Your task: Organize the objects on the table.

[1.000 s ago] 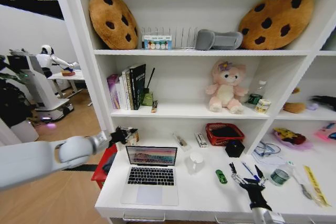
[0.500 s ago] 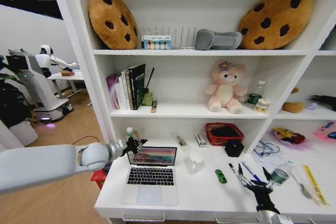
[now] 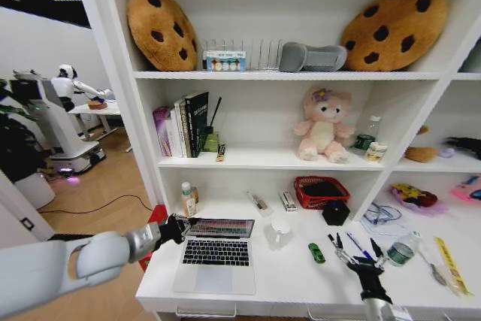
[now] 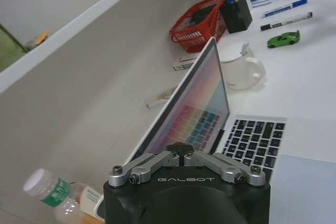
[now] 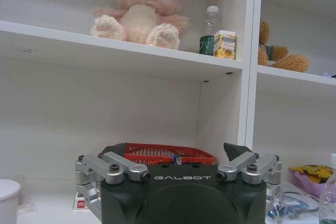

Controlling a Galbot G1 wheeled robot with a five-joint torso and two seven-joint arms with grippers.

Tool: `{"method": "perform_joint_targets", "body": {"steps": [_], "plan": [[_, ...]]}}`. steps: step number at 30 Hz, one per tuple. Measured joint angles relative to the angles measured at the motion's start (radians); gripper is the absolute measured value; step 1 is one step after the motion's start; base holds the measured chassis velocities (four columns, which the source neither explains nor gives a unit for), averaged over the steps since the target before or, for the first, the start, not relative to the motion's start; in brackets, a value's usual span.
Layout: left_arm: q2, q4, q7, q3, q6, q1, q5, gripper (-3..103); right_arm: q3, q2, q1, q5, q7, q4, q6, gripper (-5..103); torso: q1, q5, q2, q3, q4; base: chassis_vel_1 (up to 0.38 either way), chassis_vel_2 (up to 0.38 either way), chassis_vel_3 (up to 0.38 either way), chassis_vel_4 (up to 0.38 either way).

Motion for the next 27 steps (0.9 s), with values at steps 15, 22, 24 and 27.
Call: {"method": "perform_joint_targets", "body": {"steps": [15, 22, 24, 27], "plan": [[0.202, 0.159, 0.015, -0.097, -0.009, -0.038, -0.120, 0, 0.030, -0.003, -0.036, 0.018, 0.005, 0.016, 0.019, 100, 0.000, 0.0003, 0.000, 0.000, -0.0005, 0.000, 0.000, 0.000, 0.000], [0.267, 0.208, -0.005, -0.133, -0.006, 0.051, -0.111, 0, 0.054, -0.007, -0.052, 0.048, 0.008, 0.012, 0.037, 100, 0.000, 0.0011, 0.000, 0.000, -0.0003, 0.000, 0.000, 0.000, 0.000], [0.260, 0.192, -0.005, -0.125, -0.002, 0.049, -0.111, 0, 0.055, -0.009, -0.051, 0.051, 0.008, 0.007, 0.039, 100, 0.000, 0.0009, 0.000, 0.000, -0.0002, 0.000, 0.000, 0.000, 0.000], [0.208, 0.123, -0.017, -0.093, 0.014, 0.056, -0.111, 0, 0.054, -0.009, -0.040, 0.055, 0.012, -0.006, 0.041, 100, 0.000, 0.0002, 0.000, 0.000, -0.0006, 0.000, 0.000, 0.000, 0.000]]}}
